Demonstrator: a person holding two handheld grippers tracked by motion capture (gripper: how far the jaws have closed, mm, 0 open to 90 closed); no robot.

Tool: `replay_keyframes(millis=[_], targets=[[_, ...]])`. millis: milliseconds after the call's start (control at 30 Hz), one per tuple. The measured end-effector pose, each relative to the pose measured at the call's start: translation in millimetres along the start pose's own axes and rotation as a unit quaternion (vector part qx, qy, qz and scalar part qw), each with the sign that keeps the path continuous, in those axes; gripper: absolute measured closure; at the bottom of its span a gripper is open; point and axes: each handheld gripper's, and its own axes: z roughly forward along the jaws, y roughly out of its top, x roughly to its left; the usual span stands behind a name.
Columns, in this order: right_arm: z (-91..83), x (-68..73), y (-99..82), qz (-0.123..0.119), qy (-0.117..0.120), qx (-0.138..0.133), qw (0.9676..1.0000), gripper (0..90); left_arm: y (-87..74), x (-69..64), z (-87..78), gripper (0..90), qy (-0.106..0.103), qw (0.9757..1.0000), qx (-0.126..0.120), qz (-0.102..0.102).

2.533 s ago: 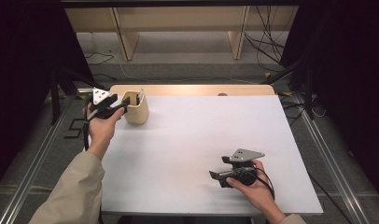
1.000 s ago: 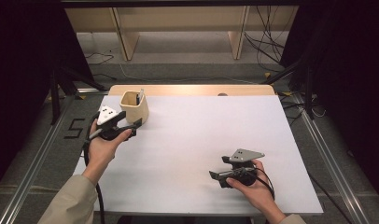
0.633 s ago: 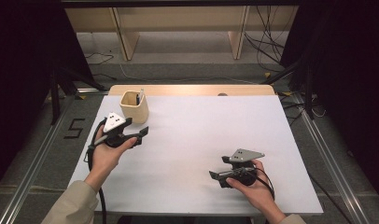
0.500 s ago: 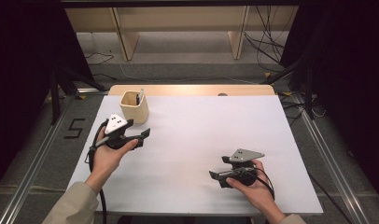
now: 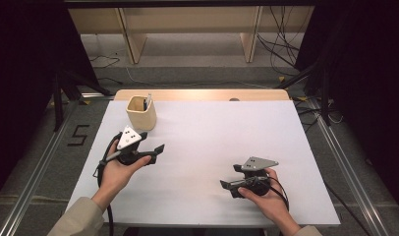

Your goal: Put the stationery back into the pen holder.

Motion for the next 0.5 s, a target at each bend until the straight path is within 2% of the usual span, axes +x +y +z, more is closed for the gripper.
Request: replay_keyframes(millis=[333, 500], targets=[[-0.1, 0.1, 0.0, 0.001, 0.0, 0.0, 1.0, 22.8, -11.4, -10.8, -0.1, 22.4, -0.018, 0.9996, 0.011, 0.018], [0.4, 0.5, 0.0, 0.001, 0.0, -0.001, 1.0, 22.8, -18.0, -13.9, -0.5, 22.3, -0.026, 0.9994, 0.015, 0.019]])
